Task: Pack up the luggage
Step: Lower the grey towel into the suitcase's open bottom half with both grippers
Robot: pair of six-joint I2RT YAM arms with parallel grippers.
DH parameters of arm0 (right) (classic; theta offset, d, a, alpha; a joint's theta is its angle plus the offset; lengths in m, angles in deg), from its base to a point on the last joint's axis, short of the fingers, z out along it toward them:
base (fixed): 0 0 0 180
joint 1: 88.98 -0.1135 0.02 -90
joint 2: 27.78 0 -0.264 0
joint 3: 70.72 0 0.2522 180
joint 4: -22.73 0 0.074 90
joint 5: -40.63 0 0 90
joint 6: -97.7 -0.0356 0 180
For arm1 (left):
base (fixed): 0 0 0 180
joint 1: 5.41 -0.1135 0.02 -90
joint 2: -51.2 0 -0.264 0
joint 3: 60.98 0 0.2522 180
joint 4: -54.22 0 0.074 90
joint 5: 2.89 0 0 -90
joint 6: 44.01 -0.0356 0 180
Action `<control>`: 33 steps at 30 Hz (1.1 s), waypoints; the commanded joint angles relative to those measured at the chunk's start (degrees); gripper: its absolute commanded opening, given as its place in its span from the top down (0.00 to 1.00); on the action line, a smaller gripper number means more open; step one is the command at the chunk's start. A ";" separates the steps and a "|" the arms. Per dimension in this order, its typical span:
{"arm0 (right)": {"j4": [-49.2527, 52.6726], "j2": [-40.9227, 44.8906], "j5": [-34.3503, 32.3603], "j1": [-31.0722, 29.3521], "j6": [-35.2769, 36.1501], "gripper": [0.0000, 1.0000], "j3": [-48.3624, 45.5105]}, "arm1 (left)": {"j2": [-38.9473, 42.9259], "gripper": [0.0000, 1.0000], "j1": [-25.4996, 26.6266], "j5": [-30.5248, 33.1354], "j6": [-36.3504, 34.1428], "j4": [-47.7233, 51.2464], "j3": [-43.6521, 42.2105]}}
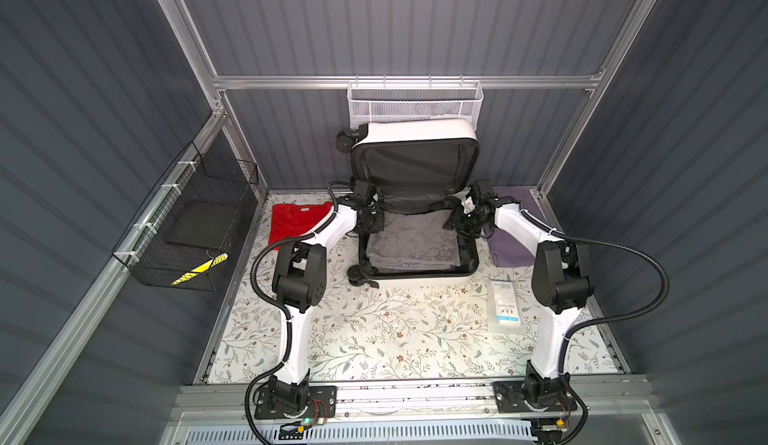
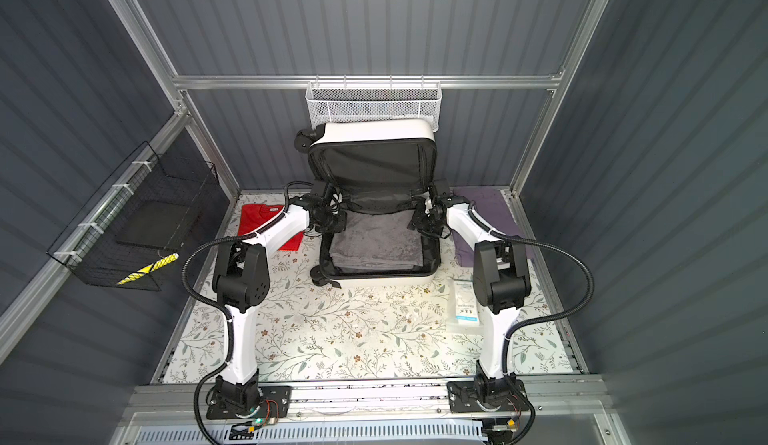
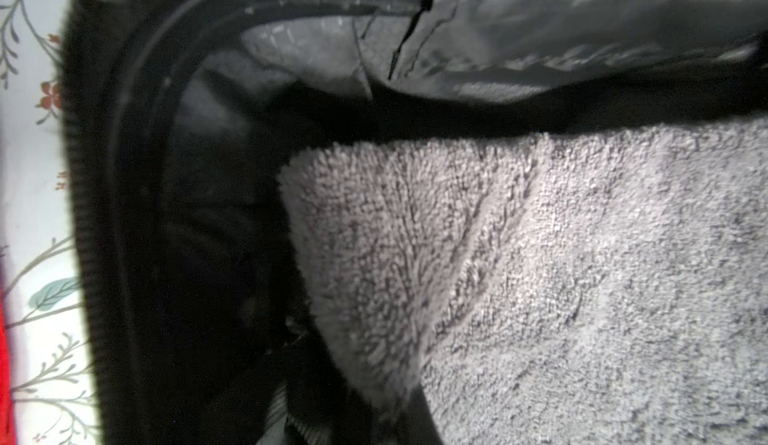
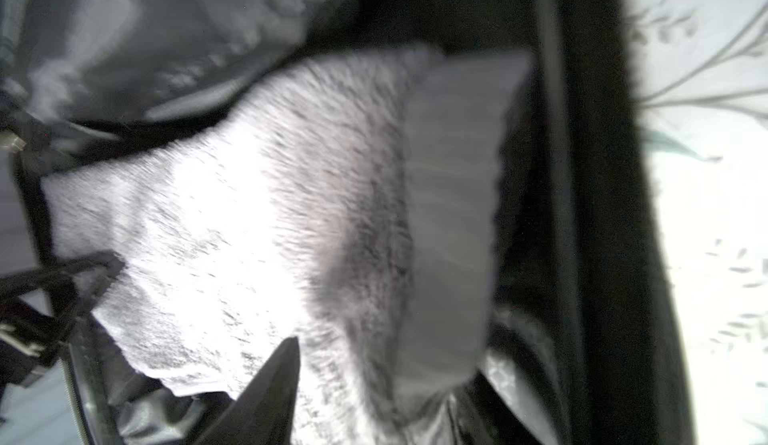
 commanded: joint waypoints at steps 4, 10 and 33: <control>5.23 4.00 -4.48 0.72 2.23 0.33 4.60 | 0.73 1.00 -0.38 1.75 -1.47 2.66 2.62; 6.57 6.99 -4.03 0.74 2.85 0.31 4.82 | 4.95 0.33 -0.47 5.21 -1.61 3.47 2.26; 6.82 -5.54 -4.31 -3.17 -1.90 0.30 12.74 | 10.87 0.00 1.11 -5.74 3.93 -4.23 -3.47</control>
